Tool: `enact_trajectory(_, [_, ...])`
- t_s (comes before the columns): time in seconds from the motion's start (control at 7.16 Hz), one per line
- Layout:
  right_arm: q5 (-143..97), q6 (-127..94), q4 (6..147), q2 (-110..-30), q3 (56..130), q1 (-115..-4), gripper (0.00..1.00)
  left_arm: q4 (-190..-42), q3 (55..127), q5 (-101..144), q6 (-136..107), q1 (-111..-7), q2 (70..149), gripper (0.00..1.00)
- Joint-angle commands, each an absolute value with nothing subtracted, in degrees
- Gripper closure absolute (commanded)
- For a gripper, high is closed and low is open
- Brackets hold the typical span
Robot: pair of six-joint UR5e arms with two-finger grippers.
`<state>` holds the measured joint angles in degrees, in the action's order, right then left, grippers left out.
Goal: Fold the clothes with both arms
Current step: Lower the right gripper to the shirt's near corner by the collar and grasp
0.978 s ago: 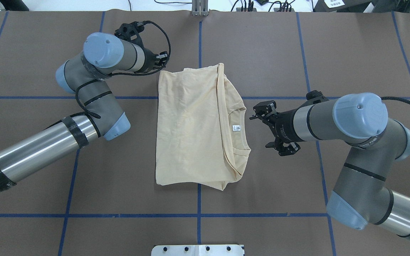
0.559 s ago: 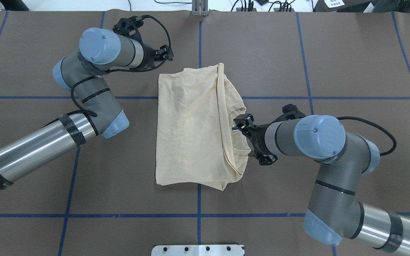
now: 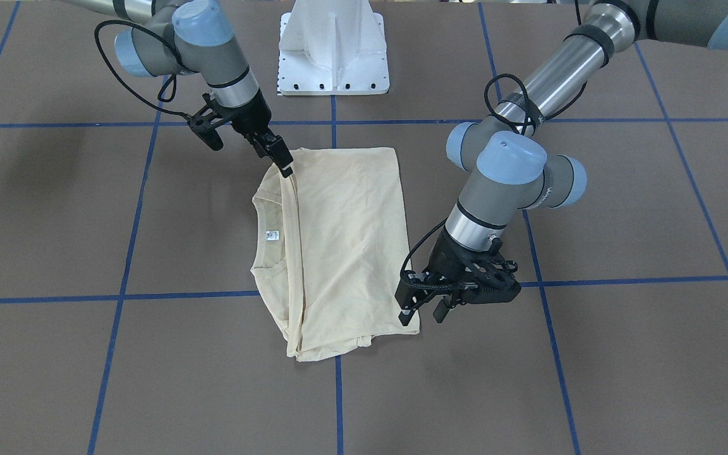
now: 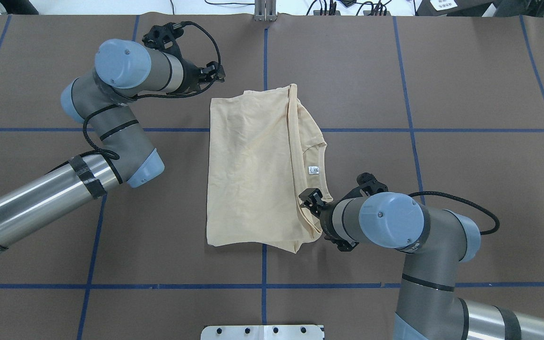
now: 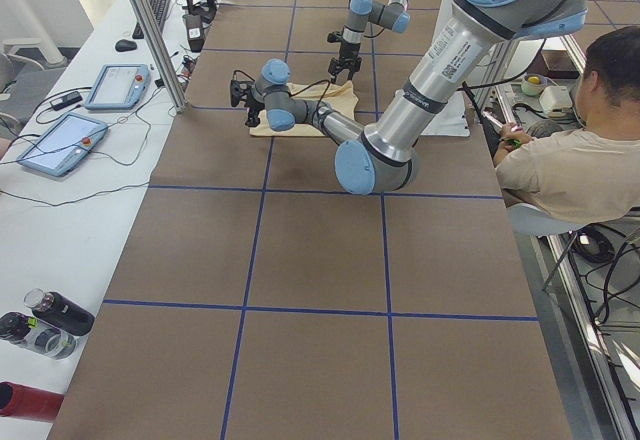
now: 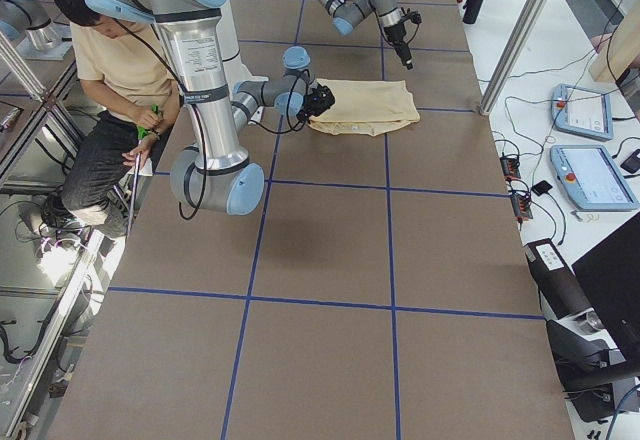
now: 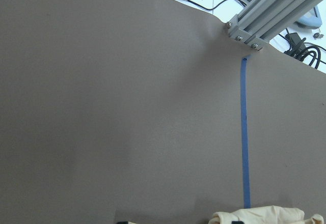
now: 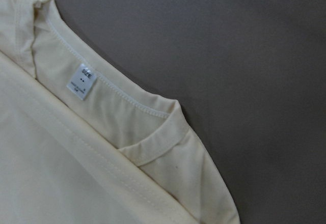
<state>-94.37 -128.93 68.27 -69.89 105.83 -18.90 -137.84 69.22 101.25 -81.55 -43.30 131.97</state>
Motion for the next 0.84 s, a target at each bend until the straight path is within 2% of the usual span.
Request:
enact_trajectory(0.0, [-94.22,-129.37,69.08,-69.79,105.47,-17.93,0.04,-137.9,69.34,101.25,-81.65,-43.24,131.92,0.26])
enact_trajectory(0.42, [-93.96,-129.73,69.08,-69.52,105.29,-17.75,0.37,-137.9,69.34,101.25,-81.65,-43.33,131.92,0.26])
enact_trajectory(0.56, [-94.04,-129.73,69.08,-69.35,105.29,-17.75,0.38,-137.9,69.43,101.25,-81.65,-43.33,131.92,0.26])
enact_trajectory(0.7, [-93.96,-129.73,69.08,-69.61,105.29,-17.49,0.28,-137.9,69.43,101.25,-81.65,-43.33,131.92,0.26])
